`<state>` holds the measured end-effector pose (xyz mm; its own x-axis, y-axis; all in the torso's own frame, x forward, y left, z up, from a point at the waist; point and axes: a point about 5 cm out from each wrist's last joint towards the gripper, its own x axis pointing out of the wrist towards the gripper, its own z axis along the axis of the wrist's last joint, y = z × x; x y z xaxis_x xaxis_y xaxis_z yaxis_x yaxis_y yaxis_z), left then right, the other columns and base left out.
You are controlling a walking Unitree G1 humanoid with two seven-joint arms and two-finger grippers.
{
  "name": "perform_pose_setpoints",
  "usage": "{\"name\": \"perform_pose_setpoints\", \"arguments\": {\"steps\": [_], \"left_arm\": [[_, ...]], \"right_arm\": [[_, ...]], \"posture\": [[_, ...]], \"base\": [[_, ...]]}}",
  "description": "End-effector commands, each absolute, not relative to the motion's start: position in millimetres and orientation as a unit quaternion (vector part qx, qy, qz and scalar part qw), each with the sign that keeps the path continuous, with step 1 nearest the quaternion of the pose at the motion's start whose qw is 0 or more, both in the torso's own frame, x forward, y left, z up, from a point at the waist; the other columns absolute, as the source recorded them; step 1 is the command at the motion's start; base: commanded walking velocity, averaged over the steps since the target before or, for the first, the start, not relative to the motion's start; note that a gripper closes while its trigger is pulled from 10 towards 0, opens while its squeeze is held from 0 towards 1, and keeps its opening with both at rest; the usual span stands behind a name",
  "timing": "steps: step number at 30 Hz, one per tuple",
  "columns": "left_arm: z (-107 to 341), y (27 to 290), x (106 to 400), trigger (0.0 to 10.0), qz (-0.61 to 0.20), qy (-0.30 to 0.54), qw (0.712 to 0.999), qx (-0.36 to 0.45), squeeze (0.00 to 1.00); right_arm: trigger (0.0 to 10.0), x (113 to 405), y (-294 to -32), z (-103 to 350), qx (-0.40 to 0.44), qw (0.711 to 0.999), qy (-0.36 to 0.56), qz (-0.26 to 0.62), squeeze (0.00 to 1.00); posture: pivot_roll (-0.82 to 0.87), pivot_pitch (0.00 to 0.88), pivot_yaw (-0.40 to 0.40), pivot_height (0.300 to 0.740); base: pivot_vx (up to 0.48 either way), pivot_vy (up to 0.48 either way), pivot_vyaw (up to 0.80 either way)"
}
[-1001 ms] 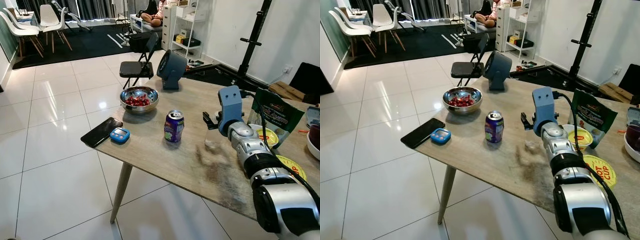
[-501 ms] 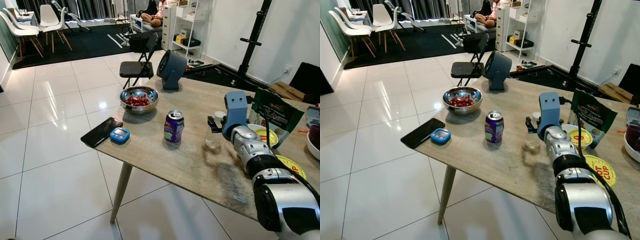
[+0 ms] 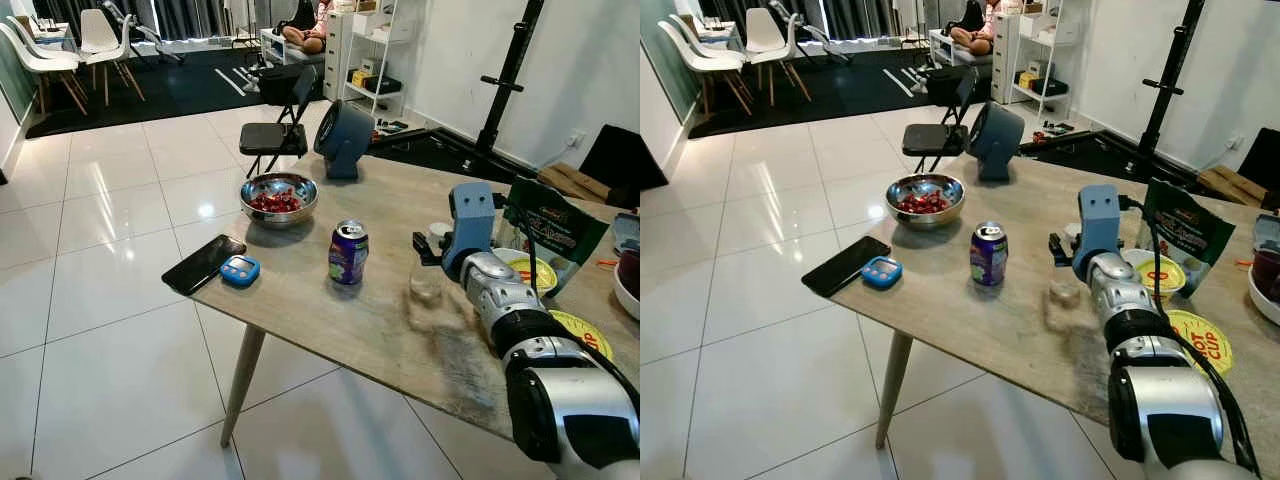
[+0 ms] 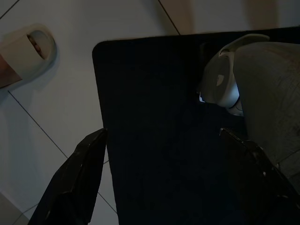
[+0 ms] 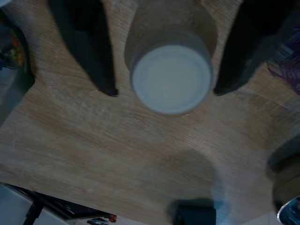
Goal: Restocking fridge
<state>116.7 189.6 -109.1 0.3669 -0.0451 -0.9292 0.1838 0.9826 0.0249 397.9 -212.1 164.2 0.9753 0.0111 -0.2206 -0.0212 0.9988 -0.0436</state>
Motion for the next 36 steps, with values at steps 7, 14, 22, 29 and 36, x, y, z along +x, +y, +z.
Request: {"name": "perform_pose_setpoints", "arguments": {"steps": [7,14,22,29,36], "left_arm": [[-112,184,109,10.0,-0.086,0.568,0.816,0.064,0.0],[-112,183,109,10.0,-0.088,0.567,0.816,0.067,0.0],[-112,183,110,10.0,-0.089,0.567,0.816,0.067,0.0],[-112,183,110,10.0,-0.087,0.567,0.817,0.064,0.0],[-112,182,110,10.0,-0.086,0.567,0.817,0.062,0.0]], "right_arm": [[0.0,400,-209,168,-0.011,0.995,0.099,0.015,0.0],[0.0,400,-208,168,-0.009,0.995,0.096,0.019,0.0],[0.0,402,-209,181,0.006,0.998,0.054,0.037,0.0],[10.0,402,-224,225,0.033,0.996,-0.056,0.067,0.0],[10.0,396,-232,253,0.038,0.984,-0.124,0.119,0.0]], "posture": [[0.0,0.0,-0.036,0.74],[0.0,0.0,-0.037,0.74],[0.0,0.0,-0.037,0.74],[0.0,0.0,-0.034,0.74],[0.0,0.0,-0.036,0.74]], "base": [[0.0,0.0,0.0],[0.0,0.0,0.0],[0.0,0.0,0.0],[0.0,0.0,0.0],[0.0,0.0,0.0]]}}
